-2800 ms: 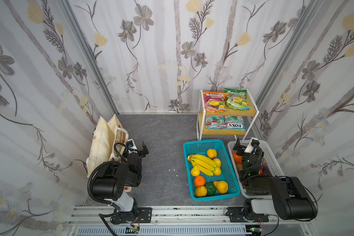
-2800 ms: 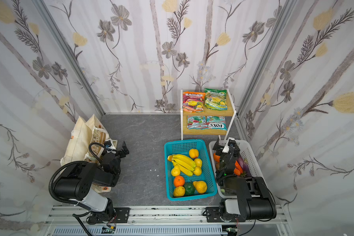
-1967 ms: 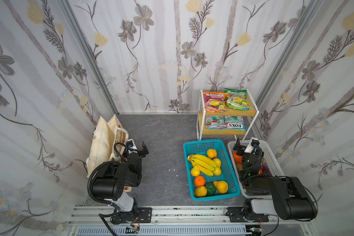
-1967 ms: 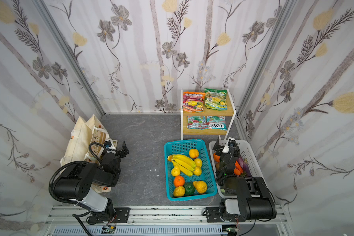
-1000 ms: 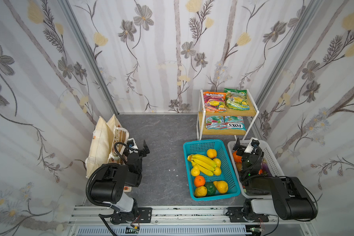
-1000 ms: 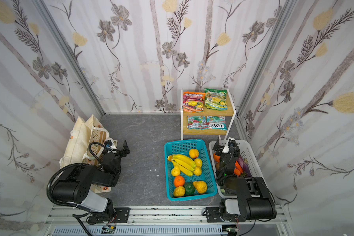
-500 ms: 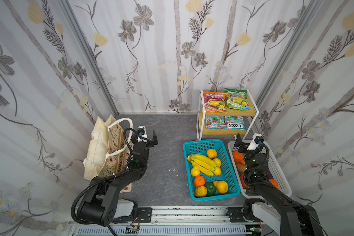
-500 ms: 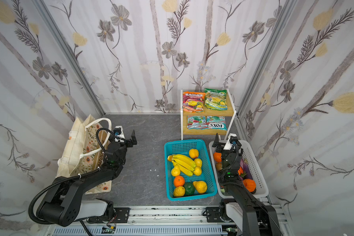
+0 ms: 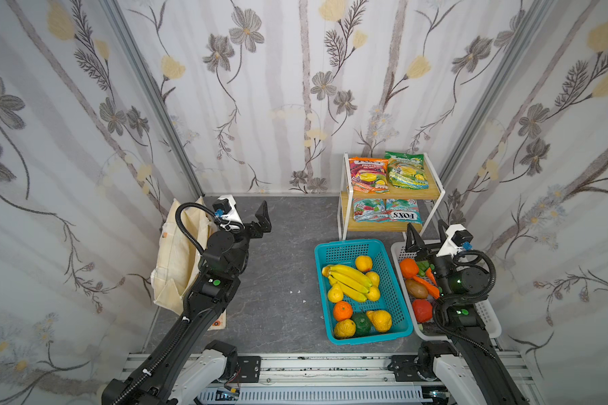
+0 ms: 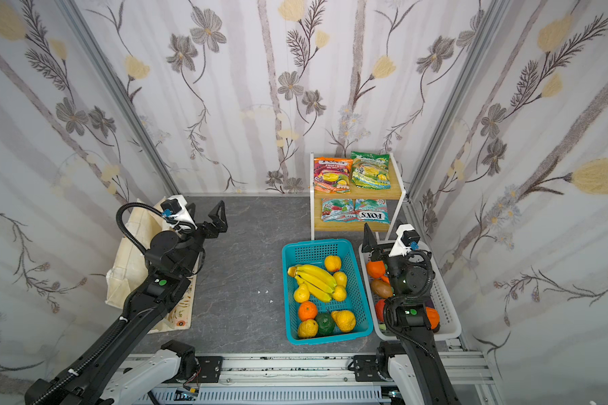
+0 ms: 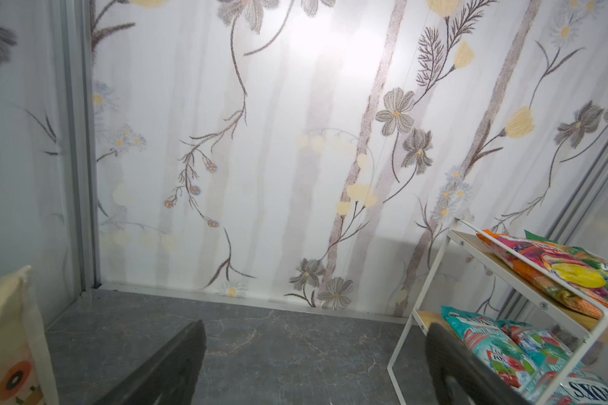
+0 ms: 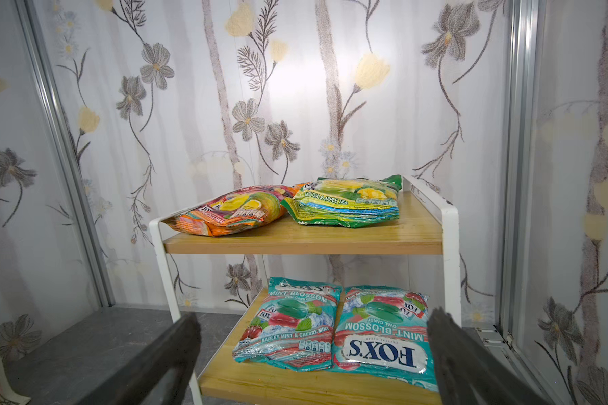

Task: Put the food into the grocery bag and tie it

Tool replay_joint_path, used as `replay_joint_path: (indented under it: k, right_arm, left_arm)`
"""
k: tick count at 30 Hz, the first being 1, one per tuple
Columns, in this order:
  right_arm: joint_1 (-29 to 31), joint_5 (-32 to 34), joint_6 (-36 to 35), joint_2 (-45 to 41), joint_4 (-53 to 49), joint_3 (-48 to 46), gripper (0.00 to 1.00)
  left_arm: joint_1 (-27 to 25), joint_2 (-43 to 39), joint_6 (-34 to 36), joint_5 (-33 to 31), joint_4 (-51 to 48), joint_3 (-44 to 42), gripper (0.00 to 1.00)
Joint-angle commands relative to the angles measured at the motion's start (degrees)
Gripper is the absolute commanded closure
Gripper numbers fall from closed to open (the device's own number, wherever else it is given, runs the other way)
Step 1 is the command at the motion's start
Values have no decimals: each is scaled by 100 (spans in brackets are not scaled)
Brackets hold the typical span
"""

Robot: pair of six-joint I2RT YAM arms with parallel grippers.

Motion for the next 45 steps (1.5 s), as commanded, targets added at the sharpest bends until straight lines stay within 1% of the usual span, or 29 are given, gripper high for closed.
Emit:
replay_joint_path:
  k: [1,3,4,6,7,8,11,13,14,16,17,18,19,20,21,22,23,24,25,27,29,30,32,35,38,41,43,45]
  right_arm:
    - [-11,165,612,-91,-69,-115,0]
    - [-70,-65,435,-122,-241,-61,0]
    - [-72,-15,415,-113,-376,-13,0]
    - [-88,-11,324,-107,-515,45,0]
    - [-87,22,303,-104,-563,64,0]
    - [-83,58,325,-104,-586,57,0]
    - [-89,80,495,-60,-337,-51,0]
    - [-85,-158,582,-42,-128,-105,0]
    - [-86,-244,845,-36,-45,-105,0]
    - [-83,-888,1115,-1,619,-238,0]
    - [-60,-1086,1474,19,1129,-379,0]
    - [-29,-1194,1846,87,1682,-515,0]
    - [-21,-1512,2136,228,1946,-477,0]
    - [21,-1887,2177,420,1809,-228,0]
    - [139,-2112,2101,621,1452,96,0]
    - [303,-2104,1950,770,1030,345,0]
    - [569,-1954,1656,899,658,580,0]
    - [898,-1665,1283,972,342,724,0]
    - [1165,-1431,997,1015,142,822,0]
    - [1806,-884,515,1153,-94,1000,0]
    - [2197,-602,384,1365,-237,1249,0]
    - [2372,-480,374,1493,-317,1393,0]
    - [2603,-346,353,1728,-418,1662,0]
    - [2845,-246,307,2013,-390,1834,0]
    - [3008,-204,327,2225,-348,2040,0]
    - [3076,-230,316,2393,-307,2057,0]
    - [3092,-194,314,2484,-389,2127,1]
    - [3088,-188,323,2525,-484,2193,1]
  left_arm:
    - [-24,-193,-374,504,-388,104,0]
    - [-15,-344,-328,32,-395,114,0]
    - [-1,-402,-185,-126,-462,148,0]
    - [3,-509,272,-51,-675,318,0]
    - [2,-582,393,-75,-771,407,0]
    - [6,-642,344,-195,-906,527,0]
    - [19,-774,354,-260,-1129,766,0]
    - [105,-817,296,-156,-1381,929,0]
    - [168,-835,223,-80,-1523,995,0]
    - [365,-942,-276,-177,-1670,984,0]
    - [579,-1052,-484,73,-1675,918,0]
    - [780,-1111,-612,477,-1780,933,0]
    - [978,-1092,-777,866,-1987,1039,0]
    - [1162,-1033,-953,1027,-2253,1173,0]
    - [1290,-934,-1039,969,-2595,1336,0]
    - [1342,-830,-1075,758,-2977,1504,0]
    - [1342,-687,-1088,326,-3487,1774,0]
    - [1342,-546,-1057,-212,-3980,2017,0]
    - [1342,-417,-983,-594,-4362,2212,0]
    - [1334,-77,-548,-1444,-4911,2474,0]
    - [1319,305,-188,-2282,-5378,2670,0]
    - [1307,462,-90,-2572,-5580,2734,0]
    - [1307,532,-60,-2726,-5655,2679,0]
    - [1306,571,7,-2661,-5759,2665,0]
    - [1309,773,130,-3010,-5878,2631,0]
    - [1307,951,60,-2988,-5941,2442,4]
    - [1306,955,15,-2951,-5927,2277,9]
    - [1316,946,62,-3058,-5929,2170,20]
